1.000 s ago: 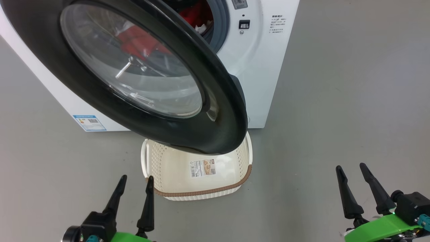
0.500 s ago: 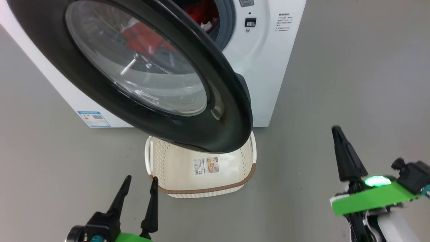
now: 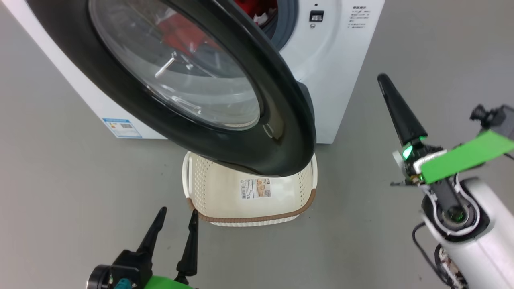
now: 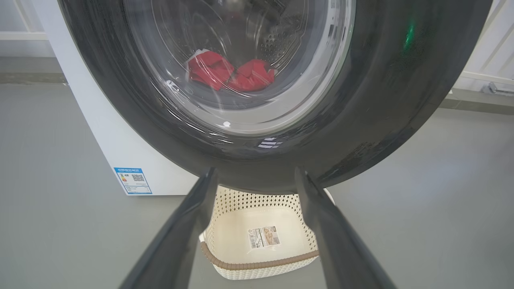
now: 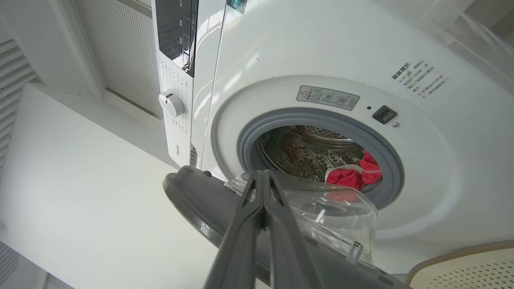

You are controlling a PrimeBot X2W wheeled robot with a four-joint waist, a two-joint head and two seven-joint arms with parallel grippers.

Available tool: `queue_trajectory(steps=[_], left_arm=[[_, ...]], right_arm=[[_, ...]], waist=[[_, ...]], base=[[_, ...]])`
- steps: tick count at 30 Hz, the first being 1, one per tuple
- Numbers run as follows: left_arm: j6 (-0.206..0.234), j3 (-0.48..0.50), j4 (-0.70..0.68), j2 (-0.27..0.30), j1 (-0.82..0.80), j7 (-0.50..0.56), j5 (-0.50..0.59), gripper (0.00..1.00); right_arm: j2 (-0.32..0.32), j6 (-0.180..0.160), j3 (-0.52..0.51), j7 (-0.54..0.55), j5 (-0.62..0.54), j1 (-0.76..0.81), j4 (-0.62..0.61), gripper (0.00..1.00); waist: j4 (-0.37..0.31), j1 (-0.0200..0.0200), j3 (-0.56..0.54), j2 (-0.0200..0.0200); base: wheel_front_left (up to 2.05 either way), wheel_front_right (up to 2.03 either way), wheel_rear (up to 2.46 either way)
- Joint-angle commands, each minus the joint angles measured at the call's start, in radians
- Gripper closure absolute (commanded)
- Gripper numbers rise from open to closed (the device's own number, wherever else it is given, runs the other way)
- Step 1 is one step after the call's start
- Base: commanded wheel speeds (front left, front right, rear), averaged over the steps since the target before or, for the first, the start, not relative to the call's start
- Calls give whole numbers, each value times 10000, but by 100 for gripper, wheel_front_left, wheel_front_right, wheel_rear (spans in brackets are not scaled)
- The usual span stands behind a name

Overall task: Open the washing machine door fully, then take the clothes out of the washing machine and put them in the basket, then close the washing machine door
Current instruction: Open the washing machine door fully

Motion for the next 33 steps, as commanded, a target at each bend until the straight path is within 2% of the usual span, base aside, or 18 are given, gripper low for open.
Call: queue_trajectory(steps=[1,8,13,18,25,33], left_arm=[[53,241,-224,93,-331,-80,-96,0],[112,-26,-198,93,-494,-80,-205,0],[161,-339,-188,93,-559,-80,-297,0],[221,-629,-190,93,-652,-80,-416,0],[320,-904,-202,93,-754,-80,-565,0],[409,-1052,-220,93,-809,-80,-680,0]], right_arm=[[-36,77,81,416,496,-357,-272,100],[79,77,-653,4201,2872,-1227,907,100],[173,77,-1165,6341,3449,-1807,2131,100],[96,77,-1069,8236,3967,-2445,3685,100],[36,77,-868,9477,4210,-3365,5119,100],[144,77,-736,9953,4082,-3680,5601,100]], waist=[[139,0,155,-1],[417,0,372,-1],[625,0,490,-1],[822,0,634,-1],[1045,0,805,-1],[1189,0,881,-1]], base=[[0,0,0],[0,0,0],[0,0,0],[0,0,0],[0,0,0],[0,0,0]])
